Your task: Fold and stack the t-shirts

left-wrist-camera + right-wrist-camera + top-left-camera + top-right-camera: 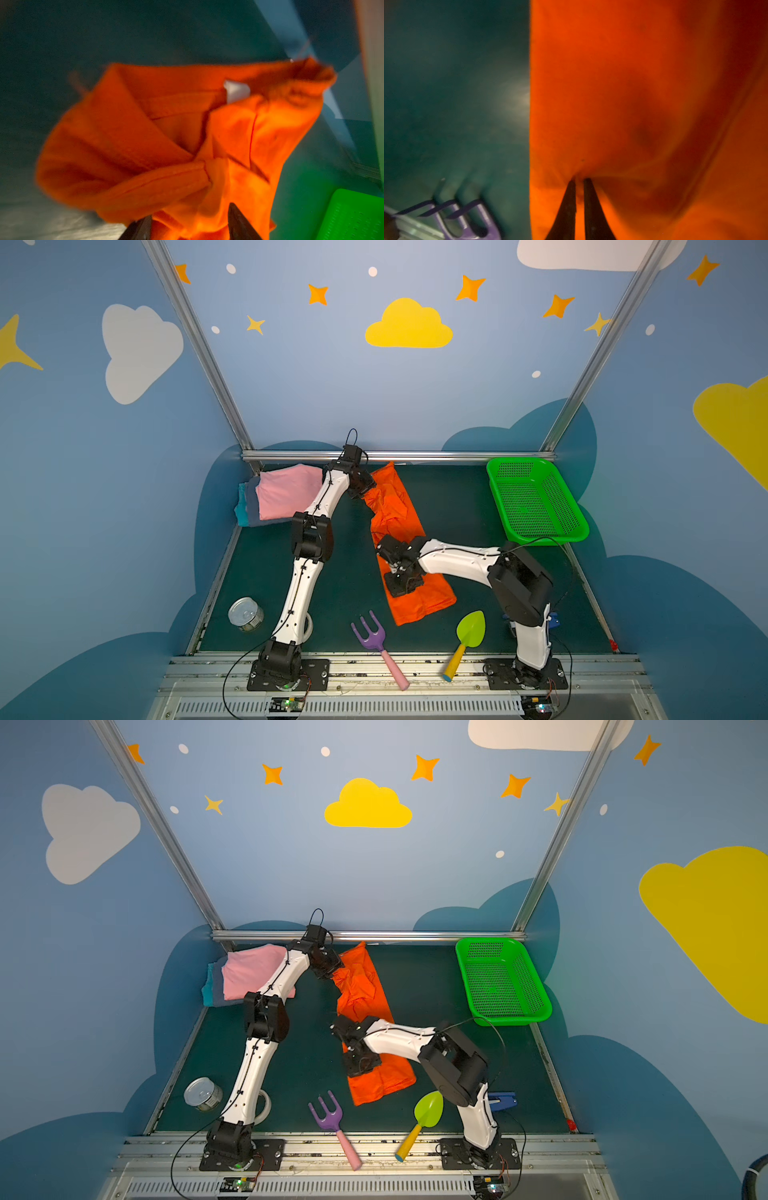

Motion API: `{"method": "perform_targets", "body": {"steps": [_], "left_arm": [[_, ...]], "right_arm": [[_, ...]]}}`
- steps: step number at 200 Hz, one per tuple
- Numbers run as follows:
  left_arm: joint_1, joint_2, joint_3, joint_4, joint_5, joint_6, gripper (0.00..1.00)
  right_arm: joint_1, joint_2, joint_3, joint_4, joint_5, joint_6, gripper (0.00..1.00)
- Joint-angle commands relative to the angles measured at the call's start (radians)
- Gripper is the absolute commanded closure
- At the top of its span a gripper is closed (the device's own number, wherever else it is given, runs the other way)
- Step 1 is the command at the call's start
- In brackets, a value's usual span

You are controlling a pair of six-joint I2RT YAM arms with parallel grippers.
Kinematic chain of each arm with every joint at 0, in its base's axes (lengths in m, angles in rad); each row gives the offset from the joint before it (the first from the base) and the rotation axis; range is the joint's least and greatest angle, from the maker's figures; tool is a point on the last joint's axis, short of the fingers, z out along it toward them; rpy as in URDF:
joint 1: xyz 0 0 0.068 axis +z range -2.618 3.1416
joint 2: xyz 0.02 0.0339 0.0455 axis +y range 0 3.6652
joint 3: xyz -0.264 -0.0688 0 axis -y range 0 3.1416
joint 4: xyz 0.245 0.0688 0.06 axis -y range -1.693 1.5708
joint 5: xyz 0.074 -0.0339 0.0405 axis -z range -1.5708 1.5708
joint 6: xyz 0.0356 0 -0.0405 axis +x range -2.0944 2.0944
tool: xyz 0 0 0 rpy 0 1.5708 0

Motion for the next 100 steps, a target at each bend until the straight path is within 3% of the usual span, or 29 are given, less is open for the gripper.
{"method": "perform_targets", "body": {"steps": [1, 30, 65, 100], "left_arm": [[-0.01, 0.057, 0.011, 0.028, 0.055, -0.028, 0.41], [-0.043, 0.065, 0.015, 0.079, 0.114, -0.054, 0.41], [-0.081, 0.031, 0.105, 0.075, 0.159, -0.054, 0.4], [-0.071, -0.141, 0.096, 0.009, 0.081, -0.005, 0.33]], "right_arm": [[0.021, 0.055, 0.039, -0.044, -0.023, 0.007, 0.89], [-0.006, 0.039, 0.009, -0.026, -0.053, 0.028, 0.9], [-0.052, -0.117, 0.013, -0.037, -0.072, -0.003, 0.88], [-0.141, -0.341, -0.03, -0.007, -0.081, 0.019, 0.8]]}}
